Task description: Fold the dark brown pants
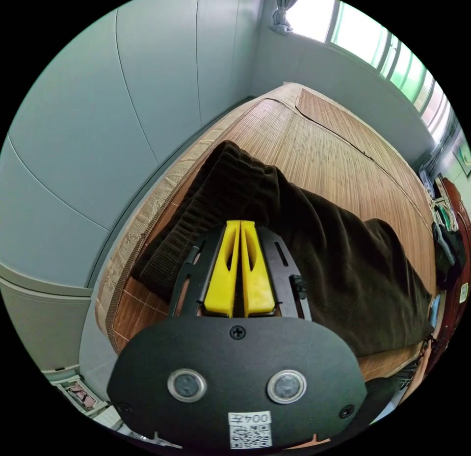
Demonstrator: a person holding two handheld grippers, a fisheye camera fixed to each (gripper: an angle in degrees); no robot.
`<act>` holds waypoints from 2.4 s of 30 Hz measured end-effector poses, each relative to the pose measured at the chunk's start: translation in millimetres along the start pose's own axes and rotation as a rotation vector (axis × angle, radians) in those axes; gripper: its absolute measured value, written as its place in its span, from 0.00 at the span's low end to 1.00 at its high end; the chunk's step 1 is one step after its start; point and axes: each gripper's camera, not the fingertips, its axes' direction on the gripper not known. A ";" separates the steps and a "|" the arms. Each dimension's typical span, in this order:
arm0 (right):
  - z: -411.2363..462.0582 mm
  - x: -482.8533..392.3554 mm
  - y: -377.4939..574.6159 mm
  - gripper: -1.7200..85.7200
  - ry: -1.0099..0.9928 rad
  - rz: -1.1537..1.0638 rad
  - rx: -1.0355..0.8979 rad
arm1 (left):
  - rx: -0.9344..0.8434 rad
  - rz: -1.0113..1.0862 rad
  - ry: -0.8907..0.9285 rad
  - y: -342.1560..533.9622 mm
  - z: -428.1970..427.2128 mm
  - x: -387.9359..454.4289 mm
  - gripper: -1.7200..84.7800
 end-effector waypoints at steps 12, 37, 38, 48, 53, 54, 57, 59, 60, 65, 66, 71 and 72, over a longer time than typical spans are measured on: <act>-8.1 53.9 68.7 0.14 -0.316 0.185 0.153 | 0.051 0.000 0.077 -8.8 -14.2 -28.7 0.03; 118.5 -251.6 74.5 0.15 -0.116 -0.380 0.295 | 0.119 0.351 0.377 -11.9 -30.5 85.7 0.02; 133.4 -276.4 71.0 0.13 -0.130 -0.415 0.291 | 0.113 0.409 0.377 -12.4 -25.8 108.6 0.02; 228.6 -386.4 48.8 0.11 -0.070 -0.542 0.214 | -0.046 0.473 0.364 -7.5 41.6 164.3 0.02; 264.8 -400.2 47.5 0.08 0.054 -0.565 0.175 | -0.069 0.413 0.454 -18.3 52.4 151.1 0.03; 267.2 -401.5 47.2 0.07 0.084 -0.567 0.181 | -0.066 0.416 0.451 -18.6 52.5 151.4 0.03; 277.3 -394.8 38.1 0.04 0.132 -0.569 0.192 | -0.057 0.429 0.441 -20.4 53.1 152.6 0.03; 281.2 -374.6 25.2 0.03 0.021 -0.495 0.181 | -0.060 0.423 0.452 -23.3 55.3 150.9 0.03; 281.6 -370.6 22.6 0.03 -0.003 -0.483 0.175 | -0.061 0.421 0.455 -24.1 55.9 150.3 0.03; 268.9 -365.4 30.1 0.14 -0.091 -0.507 0.201 | -0.061 0.415 0.469 -29.3 59.5 147.2 0.02; 268.0 -367.9 33.0 0.14 -0.083 -0.521 0.212 | -0.061 0.414 0.470 -29.8 59.8 146.9 0.02; 287.0 -355.1 25.7 0.14 -0.053 -0.519 0.198 | -0.063 0.409 0.480 -34.5 62.4 143.6 0.03; 283.1 -350.3 23.4 0.15 -0.067 -0.506 0.198 | -0.064 0.409 0.481 -35.0 62.7 143.2 0.03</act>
